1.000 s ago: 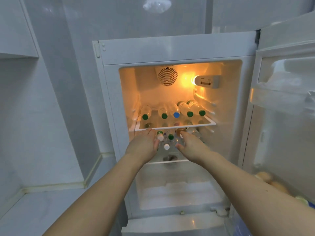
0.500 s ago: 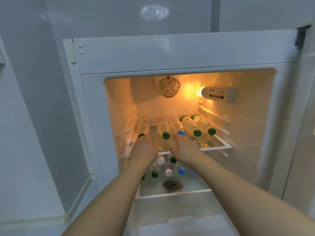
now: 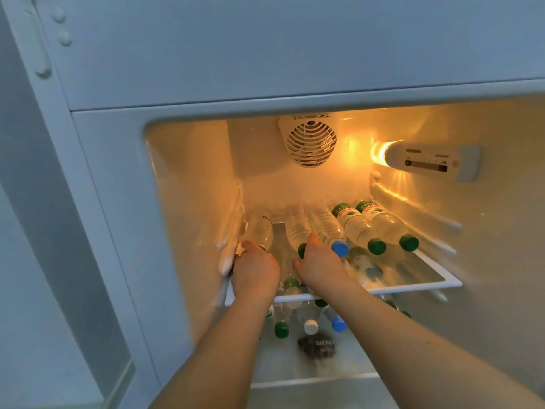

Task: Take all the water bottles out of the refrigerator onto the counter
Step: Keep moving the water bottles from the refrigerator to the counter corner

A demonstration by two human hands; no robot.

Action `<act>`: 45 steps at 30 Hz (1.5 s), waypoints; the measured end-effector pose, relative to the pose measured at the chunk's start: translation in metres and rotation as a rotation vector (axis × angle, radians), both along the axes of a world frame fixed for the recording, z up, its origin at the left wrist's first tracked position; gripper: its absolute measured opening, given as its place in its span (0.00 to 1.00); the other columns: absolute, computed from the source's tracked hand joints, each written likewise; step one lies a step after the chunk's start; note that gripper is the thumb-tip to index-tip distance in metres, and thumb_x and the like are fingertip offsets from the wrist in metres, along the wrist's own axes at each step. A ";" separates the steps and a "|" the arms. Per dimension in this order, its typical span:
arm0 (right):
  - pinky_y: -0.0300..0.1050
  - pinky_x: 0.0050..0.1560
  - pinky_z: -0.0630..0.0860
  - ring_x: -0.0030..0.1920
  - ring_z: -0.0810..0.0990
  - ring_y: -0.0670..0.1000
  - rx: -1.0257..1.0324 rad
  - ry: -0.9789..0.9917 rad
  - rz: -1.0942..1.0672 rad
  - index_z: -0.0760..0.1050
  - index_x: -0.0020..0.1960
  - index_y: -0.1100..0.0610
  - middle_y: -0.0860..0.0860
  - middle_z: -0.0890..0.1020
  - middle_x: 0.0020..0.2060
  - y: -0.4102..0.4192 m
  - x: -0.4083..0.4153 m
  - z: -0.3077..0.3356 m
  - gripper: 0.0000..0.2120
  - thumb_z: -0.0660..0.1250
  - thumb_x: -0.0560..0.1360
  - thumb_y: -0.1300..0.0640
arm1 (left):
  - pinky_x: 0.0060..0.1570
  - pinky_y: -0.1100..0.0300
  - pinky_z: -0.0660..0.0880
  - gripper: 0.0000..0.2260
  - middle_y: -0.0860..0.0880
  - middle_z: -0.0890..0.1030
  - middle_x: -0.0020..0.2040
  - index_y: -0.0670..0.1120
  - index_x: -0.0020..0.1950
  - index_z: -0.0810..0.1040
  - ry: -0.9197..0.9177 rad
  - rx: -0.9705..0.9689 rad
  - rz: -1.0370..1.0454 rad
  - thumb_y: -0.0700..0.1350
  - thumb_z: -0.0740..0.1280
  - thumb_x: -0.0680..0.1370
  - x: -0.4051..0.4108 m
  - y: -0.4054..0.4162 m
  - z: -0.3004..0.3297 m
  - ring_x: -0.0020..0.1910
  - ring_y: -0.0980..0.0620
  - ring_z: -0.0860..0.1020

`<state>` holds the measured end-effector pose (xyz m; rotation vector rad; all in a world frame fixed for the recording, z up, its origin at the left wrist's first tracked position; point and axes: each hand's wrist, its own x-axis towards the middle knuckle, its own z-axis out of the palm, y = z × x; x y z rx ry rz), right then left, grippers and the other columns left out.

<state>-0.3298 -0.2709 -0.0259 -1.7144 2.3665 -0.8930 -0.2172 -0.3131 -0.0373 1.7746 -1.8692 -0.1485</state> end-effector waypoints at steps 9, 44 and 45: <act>0.49 0.52 0.77 0.58 0.79 0.57 -0.074 0.067 -0.020 0.46 0.77 0.64 0.59 0.78 0.61 -0.025 -0.014 -0.013 0.38 0.63 0.77 0.51 | 0.39 0.54 0.74 0.21 0.43 0.82 0.50 0.37 0.67 0.63 -0.112 -0.122 0.062 0.53 0.53 0.83 -0.011 -0.013 -0.001 0.49 0.44 0.81; 0.48 0.46 0.71 0.56 0.78 0.59 -0.290 -0.032 0.062 0.65 0.68 0.54 0.56 0.79 0.55 0.092 -0.011 0.042 0.17 0.62 0.80 0.56 | 0.38 0.55 0.69 0.17 0.43 0.75 0.57 0.44 0.67 0.64 -0.049 -0.351 -0.165 0.43 0.62 0.79 0.008 0.078 0.046 0.49 0.41 0.79; 0.47 0.46 0.70 0.55 0.78 0.59 -0.292 -0.026 0.063 0.66 0.67 0.54 0.56 0.80 0.55 0.104 -0.012 0.048 0.17 0.63 0.80 0.56 | 0.38 0.55 0.70 0.16 0.44 0.75 0.57 0.44 0.66 0.64 -0.041 -0.371 -0.165 0.43 0.62 0.80 0.009 0.090 0.052 0.49 0.41 0.79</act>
